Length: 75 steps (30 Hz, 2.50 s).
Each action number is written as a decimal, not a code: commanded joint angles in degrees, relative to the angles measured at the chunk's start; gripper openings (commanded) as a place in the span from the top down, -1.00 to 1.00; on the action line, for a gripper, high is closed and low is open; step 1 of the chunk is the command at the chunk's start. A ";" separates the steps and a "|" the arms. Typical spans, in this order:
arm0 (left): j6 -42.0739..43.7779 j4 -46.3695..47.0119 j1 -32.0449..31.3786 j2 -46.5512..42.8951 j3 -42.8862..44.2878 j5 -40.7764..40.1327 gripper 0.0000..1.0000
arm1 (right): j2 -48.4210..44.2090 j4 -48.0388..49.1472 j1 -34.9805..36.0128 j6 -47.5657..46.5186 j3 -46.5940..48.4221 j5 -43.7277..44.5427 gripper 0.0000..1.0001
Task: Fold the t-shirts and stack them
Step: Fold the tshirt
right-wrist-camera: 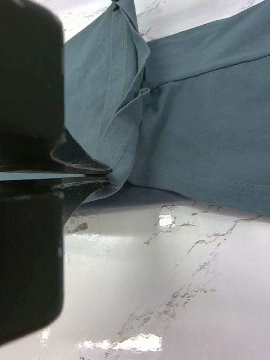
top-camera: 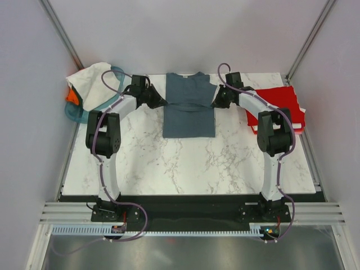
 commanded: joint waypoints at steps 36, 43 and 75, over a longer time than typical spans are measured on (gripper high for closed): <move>3.50 12.21 -1.28 -21.92 -39.41 3.31 -0.16 | -20.19 23.65 1.73 2.78 -42.70 -8.42 0.08; 3.06 14.66 -1.45 -20.07 -40.03 3.75 -0.08 | -18.69 23.73 1.81 2.43 -42.78 -8.16 0.71; 2.62 14.68 -4.27 -22.43 -40.73 0.59 0.95 | -26.50 23.83 1.90 3.49 -46.30 -5.70 1.00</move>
